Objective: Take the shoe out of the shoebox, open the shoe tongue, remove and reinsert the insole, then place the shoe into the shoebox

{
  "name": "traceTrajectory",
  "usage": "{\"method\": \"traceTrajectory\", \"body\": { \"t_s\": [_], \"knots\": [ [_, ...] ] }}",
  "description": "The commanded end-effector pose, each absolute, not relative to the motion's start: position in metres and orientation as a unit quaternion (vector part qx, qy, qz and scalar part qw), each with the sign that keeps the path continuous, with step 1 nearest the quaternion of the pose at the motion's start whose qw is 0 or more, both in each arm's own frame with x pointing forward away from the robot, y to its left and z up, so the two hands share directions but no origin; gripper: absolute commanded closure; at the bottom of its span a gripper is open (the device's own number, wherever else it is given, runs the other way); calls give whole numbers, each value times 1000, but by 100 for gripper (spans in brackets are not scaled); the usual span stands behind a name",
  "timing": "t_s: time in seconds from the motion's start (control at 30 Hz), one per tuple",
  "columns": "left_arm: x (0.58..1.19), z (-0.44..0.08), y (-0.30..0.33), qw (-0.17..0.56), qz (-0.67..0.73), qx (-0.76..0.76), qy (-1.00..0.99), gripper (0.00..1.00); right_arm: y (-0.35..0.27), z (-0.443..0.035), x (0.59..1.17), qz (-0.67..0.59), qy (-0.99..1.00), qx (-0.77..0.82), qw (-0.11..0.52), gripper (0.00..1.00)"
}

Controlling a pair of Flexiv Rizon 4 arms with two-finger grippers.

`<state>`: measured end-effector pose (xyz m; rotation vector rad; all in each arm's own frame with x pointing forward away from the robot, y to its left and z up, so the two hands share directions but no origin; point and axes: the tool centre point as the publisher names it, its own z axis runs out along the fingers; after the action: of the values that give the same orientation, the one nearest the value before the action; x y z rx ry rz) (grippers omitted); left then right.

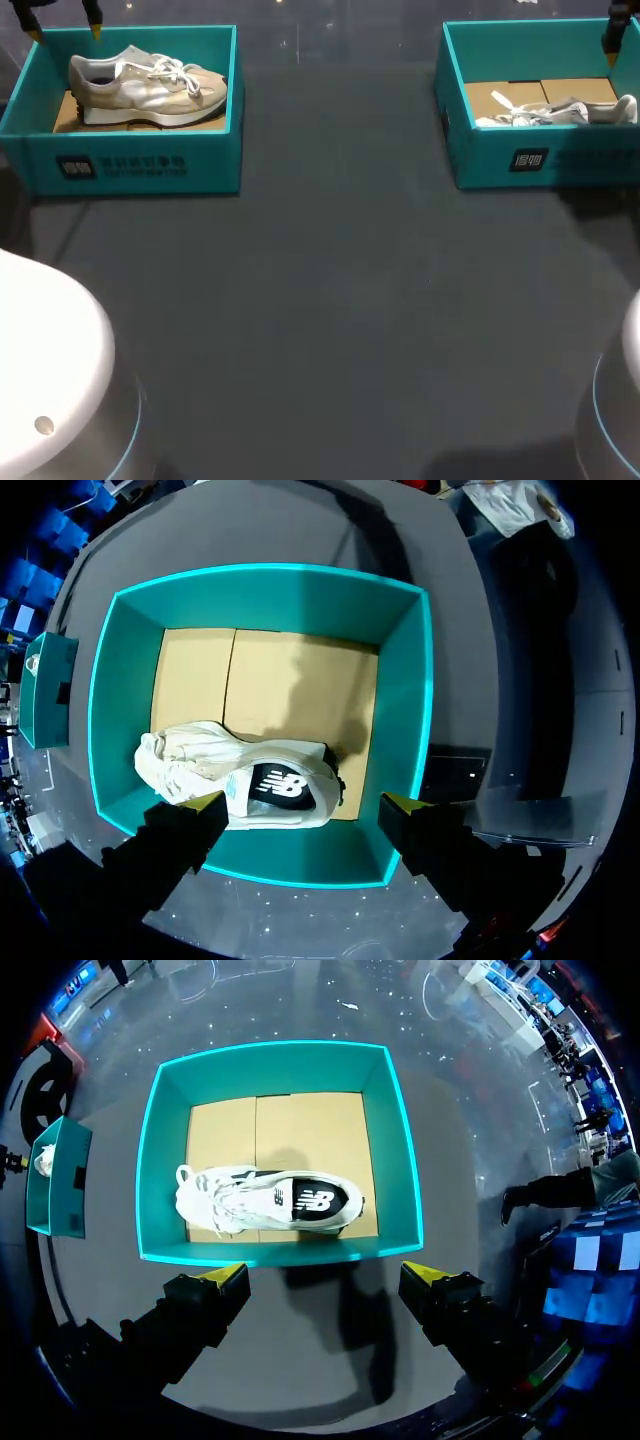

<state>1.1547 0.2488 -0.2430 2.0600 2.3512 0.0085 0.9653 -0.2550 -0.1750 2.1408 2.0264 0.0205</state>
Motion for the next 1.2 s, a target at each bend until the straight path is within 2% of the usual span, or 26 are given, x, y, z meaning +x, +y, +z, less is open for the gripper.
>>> {"method": "traceTrajectory", "body": {
  "t_s": [0.03, 0.47, 0.57, 0.73, 0.87, 0.97, 1.1, 1.13, 1.2],
  "knots": [
    [1162, -257, 255, 10, -3, 661, 750, 0, -255, -175, 964, 7, 684, 723, 97, 0],
    [1173, -293, 259, 28, 28, 684, 728, 0, -255, -175, 964, 7, 684, 723, 97, 0],
    [1176, -299, 259, 22, 28, 688, 725, 7, -255, -175, 964, 7, 684, 723, 97, 0],
    [1179, -307, 260, 14, 34, 690, 723, 10, -255, -175, 964, 7, 684, 723, 97, 0],
    [1182, -314, 262, 8, 38, 691, 722, 5, -255, -175, 964, 7, 684, 723, 97, 0],
    [1182, -319, 264, 4, 41, 691, 722, 7, -255, -175, 964, 7, 684, 723, 97, 0],
    [1184, -325, 265, -4, 43, 688, 724, 15, -255, -175, 964, 7, 684, 723, 97, 0],
    [1185, -327, 266, -6, 43, 687, 725, 22, -255, -175, 964, 7, 684, 723, 97, 0],
    [1187, -330, 266, -10, 43, 685, 728, 21, -255, -175, 964, 7, 684, 723, 97, 0]
  ]
}}
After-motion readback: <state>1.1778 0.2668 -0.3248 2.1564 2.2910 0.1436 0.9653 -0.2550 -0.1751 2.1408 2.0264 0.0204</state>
